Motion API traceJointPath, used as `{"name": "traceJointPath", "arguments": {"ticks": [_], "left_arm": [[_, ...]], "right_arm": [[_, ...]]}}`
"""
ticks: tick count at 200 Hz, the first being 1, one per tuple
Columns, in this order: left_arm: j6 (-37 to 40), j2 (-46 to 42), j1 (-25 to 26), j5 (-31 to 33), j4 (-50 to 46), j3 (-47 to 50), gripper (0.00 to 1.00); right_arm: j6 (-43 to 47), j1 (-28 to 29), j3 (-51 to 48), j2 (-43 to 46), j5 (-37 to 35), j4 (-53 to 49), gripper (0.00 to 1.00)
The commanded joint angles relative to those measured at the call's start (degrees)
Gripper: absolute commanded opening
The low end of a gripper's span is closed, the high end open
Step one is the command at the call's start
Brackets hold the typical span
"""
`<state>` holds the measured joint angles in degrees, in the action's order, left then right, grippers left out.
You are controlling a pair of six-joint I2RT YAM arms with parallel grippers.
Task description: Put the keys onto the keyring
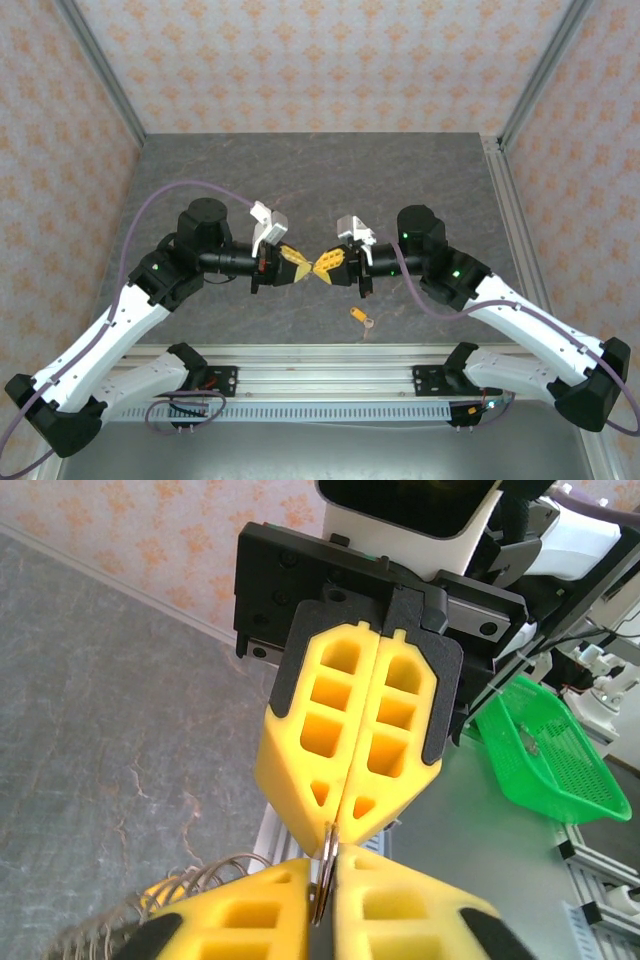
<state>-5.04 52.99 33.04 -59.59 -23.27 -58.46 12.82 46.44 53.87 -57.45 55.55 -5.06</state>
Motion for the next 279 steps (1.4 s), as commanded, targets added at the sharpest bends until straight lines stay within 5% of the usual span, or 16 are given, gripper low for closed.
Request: {"name": "traceJointPath", "arguments": {"ticks": [1, 83, 232, 253, 279], "left_arm": [[0.56, -0.87, 0.45, -0.61, -1.25, -1.45, 0.16], [1.39, -1.66, 0.36, 1.52, -2.12, -1.38, 0.24], [4.47, 0.92, -0.12, 2.62, -4.18, -4.28, 0.22], [4.78, 1.41, -0.09, 1.72, -4.48, -4.72, 0.11], [5.03, 1.31, -0.16, 1.43, -4.74, -4.48, 0.10]], "right_arm": [[-0.60, -0.29, -0.30, 1.03, 1.66, 4.62, 0.00], [-0.60, -0.64, -0.95, 0.85, 1.75, 4.68, 0.00], [-0.51, -0.82, -0.91, 0.83, 3.31, 3.61, 0.00], [-0.52, -0.82, -1.03, 0.93, 3.14, 3.52, 0.00], [-0.86, -1.06, -1.04, 1.03, 3.38, 4.13, 0.00]]}}
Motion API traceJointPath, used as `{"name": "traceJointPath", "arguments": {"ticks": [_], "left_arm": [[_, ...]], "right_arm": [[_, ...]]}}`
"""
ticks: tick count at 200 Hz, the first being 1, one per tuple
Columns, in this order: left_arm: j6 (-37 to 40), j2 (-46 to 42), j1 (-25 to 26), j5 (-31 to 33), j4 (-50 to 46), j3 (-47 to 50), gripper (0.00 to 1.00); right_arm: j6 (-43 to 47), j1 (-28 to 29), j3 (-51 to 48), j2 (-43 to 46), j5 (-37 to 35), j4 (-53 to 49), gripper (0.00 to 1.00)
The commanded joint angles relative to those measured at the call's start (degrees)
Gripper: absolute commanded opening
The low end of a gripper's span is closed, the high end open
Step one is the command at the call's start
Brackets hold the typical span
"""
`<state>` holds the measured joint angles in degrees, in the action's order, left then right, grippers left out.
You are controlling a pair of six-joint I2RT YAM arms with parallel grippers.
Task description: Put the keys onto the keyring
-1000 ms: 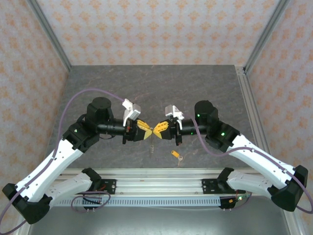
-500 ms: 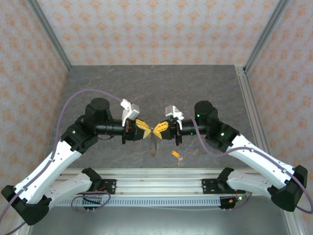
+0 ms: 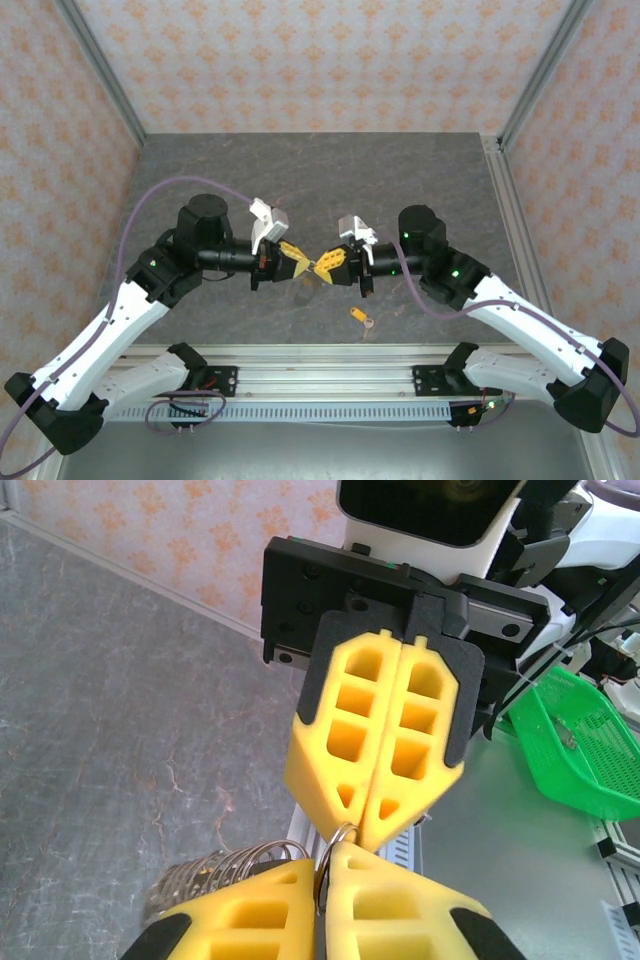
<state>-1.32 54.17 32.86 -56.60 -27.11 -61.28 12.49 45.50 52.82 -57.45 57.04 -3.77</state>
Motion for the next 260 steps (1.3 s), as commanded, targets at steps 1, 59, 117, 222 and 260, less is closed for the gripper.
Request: {"name": "traceJointPath", "arguments": {"ticks": [1, 59, 117, 222, 260], "left_arm": [[1.32, 0.09, 0.01, -1.62, -0.91, -1.62, 0.10], [2.81, -0.16, 0.04, -1.66, -2.98, -1.74, 0.01], [2.85, -0.55, 0.02, -2.06, -2.75, -1.58, 0.00], [0.52, 0.32, -0.42, -1.06, 0.37, -0.87, 0.00], [-0.88, -0.03, -0.52, -1.45, 2.12, -0.42, 0.00]], "right_arm": [[-0.58, -0.13, 0.00, 1.03, 1.92, 2.87, 0.00], [-0.89, -0.32, 0.09, 1.19, 2.37, 2.90, 0.00], [-1.41, -0.76, 0.00, 1.20, 1.52, 3.54, 0.00], [-2.21, -1.02, -1.14, 2.69, -2.84, 4.21, 0.30], [-2.47, -1.28, -2.01, 2.86, -2.51, 4.30, 0.28]]}}
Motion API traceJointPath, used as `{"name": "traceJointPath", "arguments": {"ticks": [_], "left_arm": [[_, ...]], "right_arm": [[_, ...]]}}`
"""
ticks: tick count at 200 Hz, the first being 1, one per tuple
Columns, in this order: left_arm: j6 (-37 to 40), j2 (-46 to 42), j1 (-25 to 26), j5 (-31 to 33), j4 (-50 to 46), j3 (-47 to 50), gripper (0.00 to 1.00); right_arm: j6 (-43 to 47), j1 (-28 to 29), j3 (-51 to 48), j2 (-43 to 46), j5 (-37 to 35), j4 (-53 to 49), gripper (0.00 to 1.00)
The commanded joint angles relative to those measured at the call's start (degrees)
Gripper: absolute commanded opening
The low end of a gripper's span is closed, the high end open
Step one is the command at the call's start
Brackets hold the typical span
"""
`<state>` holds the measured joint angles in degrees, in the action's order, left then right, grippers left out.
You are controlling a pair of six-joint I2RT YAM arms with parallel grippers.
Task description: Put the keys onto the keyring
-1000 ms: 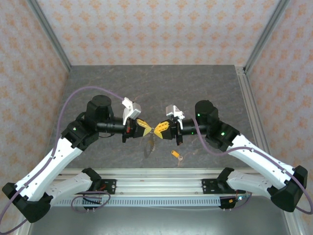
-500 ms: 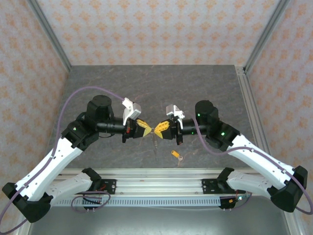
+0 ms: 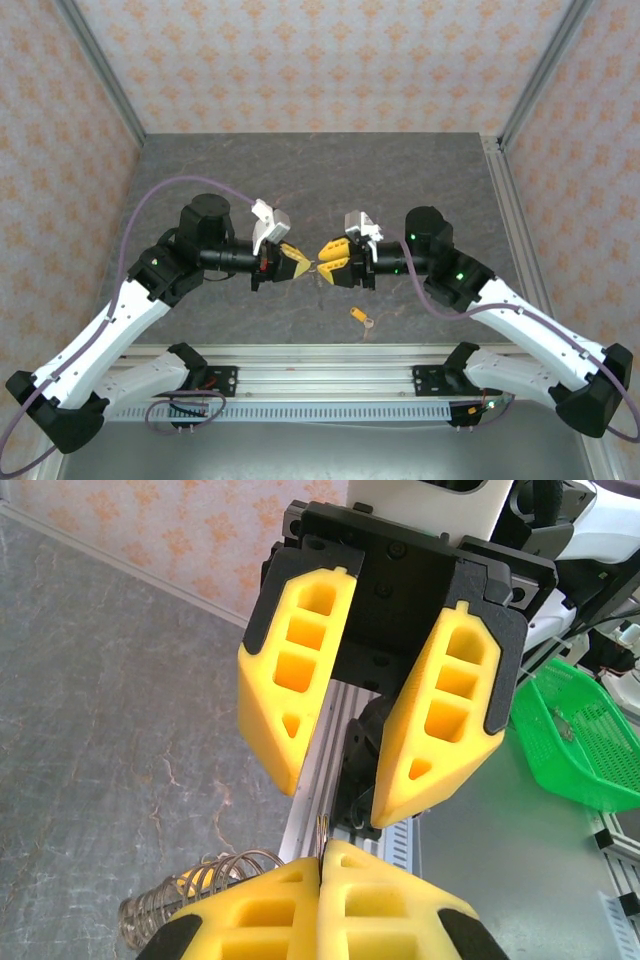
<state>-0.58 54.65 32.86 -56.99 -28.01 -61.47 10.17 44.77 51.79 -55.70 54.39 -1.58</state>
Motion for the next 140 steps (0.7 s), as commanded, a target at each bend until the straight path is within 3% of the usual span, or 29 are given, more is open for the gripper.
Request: {"name": "traceJointPath", "arguments": {"ticks": [1, 31, 69, 140], "left_arm": [[-1.67, -0.51, -0.52, -1.08, 3.08, -0.27, 0.00], [-2.53, -0.75, -0.51, -1.43, 4.15, -0.09, 0.00], [-5.78, -1.69, -0.52, -1.89, 8.48, 1.04, 0.00], [-11.71, -4.63, -0.52, -2.53, 13.58, 1.33, 0.00]], "right_arm": [[-0.15, -0.56, -1.03, 1.12, 0.12, 2.16, 0.28], [-0.28, -0.78, -1.34, 1.12, 2.00, 1.47, 0.21], [-0.32, -0.82, -0.75, -0.37, 7.02, -1.39, 0.26], [-0.14, -0.82, -4.16, 4.78, 0.49, 0.84, 0.25]]}}
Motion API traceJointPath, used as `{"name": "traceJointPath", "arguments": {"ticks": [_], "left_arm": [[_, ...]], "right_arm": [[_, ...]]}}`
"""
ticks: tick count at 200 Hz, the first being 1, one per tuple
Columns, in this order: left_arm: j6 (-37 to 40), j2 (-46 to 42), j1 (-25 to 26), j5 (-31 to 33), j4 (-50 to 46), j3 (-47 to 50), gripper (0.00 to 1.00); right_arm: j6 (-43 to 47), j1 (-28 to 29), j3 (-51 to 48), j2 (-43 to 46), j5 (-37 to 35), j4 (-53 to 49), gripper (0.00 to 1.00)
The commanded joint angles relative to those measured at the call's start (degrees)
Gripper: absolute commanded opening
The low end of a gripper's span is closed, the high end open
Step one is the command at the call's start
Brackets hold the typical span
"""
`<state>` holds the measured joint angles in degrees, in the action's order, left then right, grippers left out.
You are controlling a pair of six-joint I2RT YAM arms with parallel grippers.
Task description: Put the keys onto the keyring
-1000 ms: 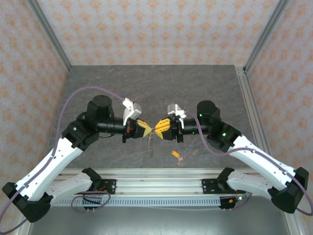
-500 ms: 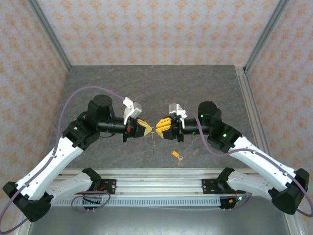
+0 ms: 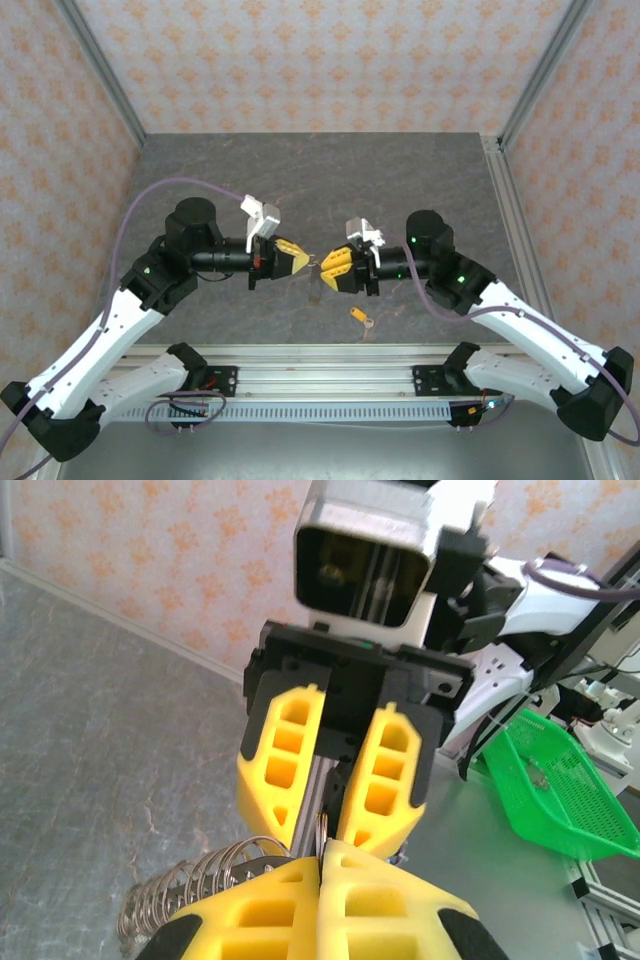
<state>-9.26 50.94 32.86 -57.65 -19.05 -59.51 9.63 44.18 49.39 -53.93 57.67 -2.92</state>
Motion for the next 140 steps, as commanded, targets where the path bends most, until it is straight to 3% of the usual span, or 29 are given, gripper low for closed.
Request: {"name": "traceJointPath", "arguments": {"ticks": [1, 27, 57, 81, 110, 140], "left_arm": [[-3.04, -0.88, -0.52, -1.95, 4.63, -0.71, 0.00], [-3.61, -0.15, -0.52, -2.77, 3.92, -2.78, 0.00], [-5.54, 1.18, -0.52, -3.94, 6.81, -3.48, 0.00], [-6.81, 1.76, -0.47, -4.12, 9.38, -3.17, 0.00], [-7.49, 2.67, -0.51, -4.45, 10.77, -3.21, 0.00], [-8.09, 2.64, -0.47, -4.49, 11.84, -3.04, 0.00]], "right_arm": [[0.40, -0.23, -1.79, 3.16, -3.03, 2.28, 0.25], [-1.09, -0.24, -5.43, 7.19, -10.63, 3.92, 0.30], [-4.93, -0.63, -9.54, 10.07, -18.32, 4.44, 0.51], [-7.15, -0.72, -11.34, 9.94, -22.38, 3.03, 0.61], [-9.01, -0.77, -14.68, 10.61, -22.57, 6.98, 0.63], [-9.32, -0.77, -15.32, 11.01, -18.67, 11.88, 0.58]]}}
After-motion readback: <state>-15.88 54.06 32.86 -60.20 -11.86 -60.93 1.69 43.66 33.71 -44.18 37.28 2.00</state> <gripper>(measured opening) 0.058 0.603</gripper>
